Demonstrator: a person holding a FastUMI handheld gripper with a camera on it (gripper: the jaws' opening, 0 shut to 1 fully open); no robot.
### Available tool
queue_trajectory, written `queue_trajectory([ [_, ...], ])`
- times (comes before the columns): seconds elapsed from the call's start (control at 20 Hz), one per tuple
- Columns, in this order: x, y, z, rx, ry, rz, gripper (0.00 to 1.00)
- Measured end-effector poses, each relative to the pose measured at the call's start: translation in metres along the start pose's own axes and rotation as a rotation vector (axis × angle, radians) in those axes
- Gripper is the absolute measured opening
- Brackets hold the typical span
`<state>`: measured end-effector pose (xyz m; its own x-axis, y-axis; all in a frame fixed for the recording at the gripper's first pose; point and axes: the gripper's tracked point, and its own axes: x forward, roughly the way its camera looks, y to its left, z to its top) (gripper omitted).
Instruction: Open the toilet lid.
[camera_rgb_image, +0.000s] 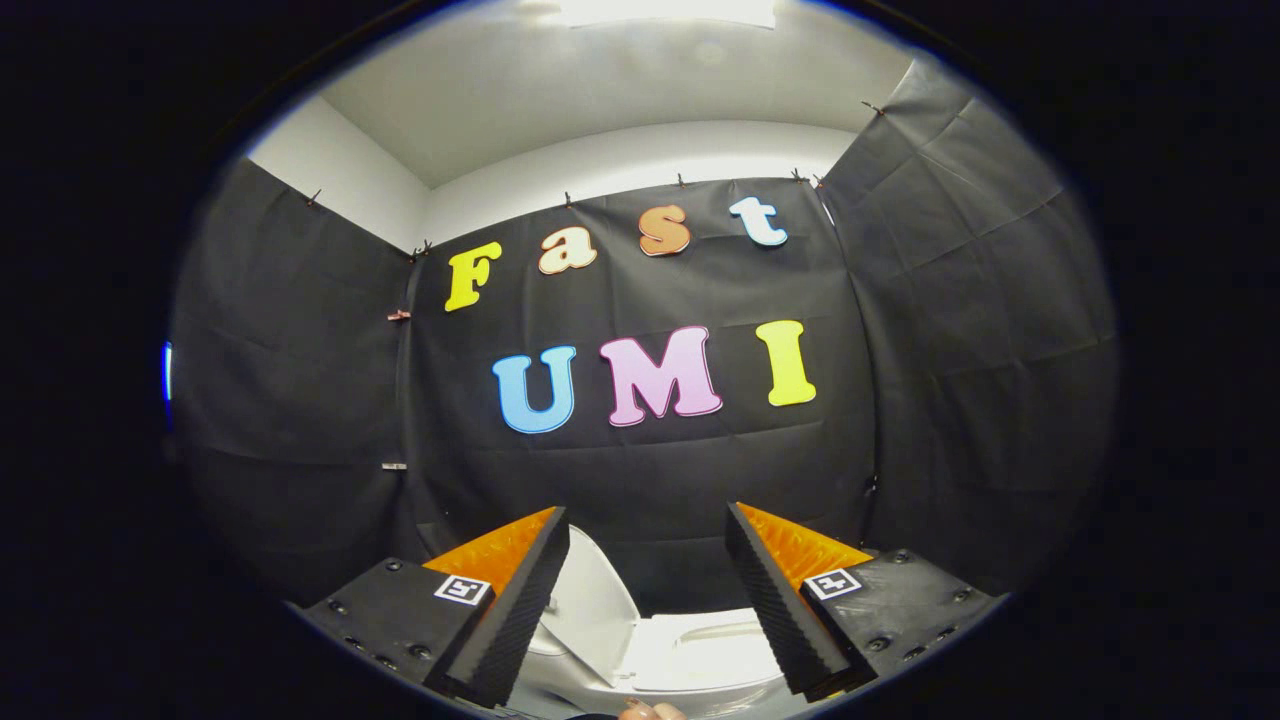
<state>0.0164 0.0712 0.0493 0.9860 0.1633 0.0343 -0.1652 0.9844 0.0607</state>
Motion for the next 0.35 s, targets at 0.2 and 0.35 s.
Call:
queue_trajectory([
  [0.2, -0.002, 0.008, -0.002, 0.01, 0.014, 0.027, 0.98],
  [0.35, -0.005, 0.014, 0.002, -0.001, 0.004, 0.033, 0.98],
])
